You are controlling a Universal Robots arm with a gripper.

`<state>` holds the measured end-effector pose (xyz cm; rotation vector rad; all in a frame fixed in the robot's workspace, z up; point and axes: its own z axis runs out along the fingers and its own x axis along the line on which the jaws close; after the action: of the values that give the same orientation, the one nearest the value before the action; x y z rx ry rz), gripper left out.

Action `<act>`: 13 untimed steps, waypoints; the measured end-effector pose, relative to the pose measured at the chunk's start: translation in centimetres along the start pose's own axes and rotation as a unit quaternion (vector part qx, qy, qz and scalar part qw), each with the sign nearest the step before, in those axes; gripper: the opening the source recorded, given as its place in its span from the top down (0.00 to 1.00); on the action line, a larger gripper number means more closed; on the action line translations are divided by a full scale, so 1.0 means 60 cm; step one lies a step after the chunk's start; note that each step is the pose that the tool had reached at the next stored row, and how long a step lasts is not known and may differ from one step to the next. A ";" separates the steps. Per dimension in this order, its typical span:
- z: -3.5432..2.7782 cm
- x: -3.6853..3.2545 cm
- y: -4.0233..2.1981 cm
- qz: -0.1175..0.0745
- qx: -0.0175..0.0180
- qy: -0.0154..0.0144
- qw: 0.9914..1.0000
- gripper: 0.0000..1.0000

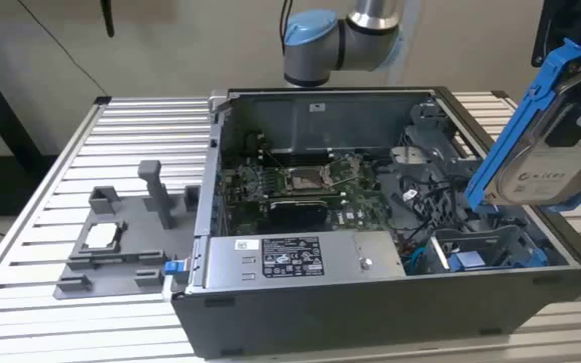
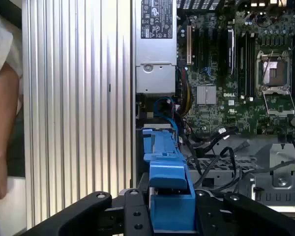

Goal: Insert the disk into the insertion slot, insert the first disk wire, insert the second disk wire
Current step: 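Insert the disk into the insertion slot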

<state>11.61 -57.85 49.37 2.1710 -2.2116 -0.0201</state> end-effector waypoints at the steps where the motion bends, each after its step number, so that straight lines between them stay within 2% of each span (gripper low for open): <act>1: 0.000 0.000 0.000 0.000 0.000 0.000 1.000 0.67; 9: 0.000 0.000 0.000 0.000 0.000 0.000 1.000 0.67; 13: 0.008 0.000 0.000 0.000 0.000 0.001 1.000 0.67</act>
<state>11.61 -57.85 48.89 2.1697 -2.2106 -0.0175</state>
